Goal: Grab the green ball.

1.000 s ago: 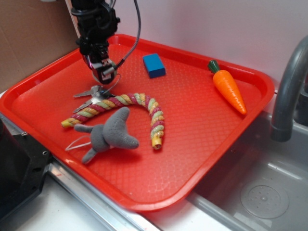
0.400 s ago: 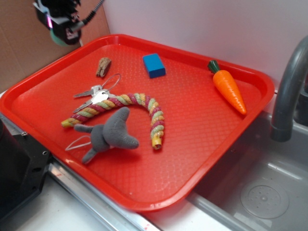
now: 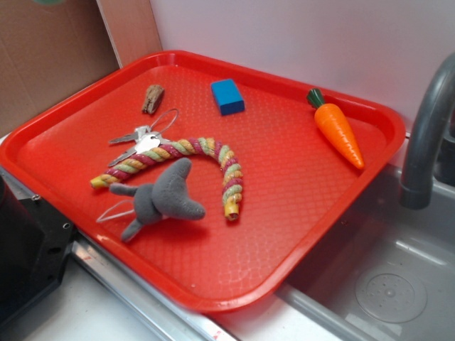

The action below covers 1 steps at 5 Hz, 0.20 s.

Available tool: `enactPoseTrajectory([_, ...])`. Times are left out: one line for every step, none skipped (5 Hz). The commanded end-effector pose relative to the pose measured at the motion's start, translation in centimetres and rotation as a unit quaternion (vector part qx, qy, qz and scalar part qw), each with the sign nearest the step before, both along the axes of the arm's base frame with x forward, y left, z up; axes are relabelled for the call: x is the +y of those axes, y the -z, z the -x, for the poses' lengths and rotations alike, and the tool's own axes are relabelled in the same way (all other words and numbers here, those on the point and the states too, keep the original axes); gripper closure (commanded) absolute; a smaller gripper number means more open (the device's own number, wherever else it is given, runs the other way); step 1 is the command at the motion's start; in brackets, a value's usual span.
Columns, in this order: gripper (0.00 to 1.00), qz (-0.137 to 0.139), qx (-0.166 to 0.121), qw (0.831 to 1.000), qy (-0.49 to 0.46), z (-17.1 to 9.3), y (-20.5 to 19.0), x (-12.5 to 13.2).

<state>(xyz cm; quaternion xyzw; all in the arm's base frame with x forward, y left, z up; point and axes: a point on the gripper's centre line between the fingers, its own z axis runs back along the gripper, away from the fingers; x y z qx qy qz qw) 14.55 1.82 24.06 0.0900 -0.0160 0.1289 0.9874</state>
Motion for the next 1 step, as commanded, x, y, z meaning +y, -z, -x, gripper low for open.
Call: enactPoseTrajectory([1.0, -0.005, -0.098, 0.995, -0.035, 0.29, -4.58, 2.46])
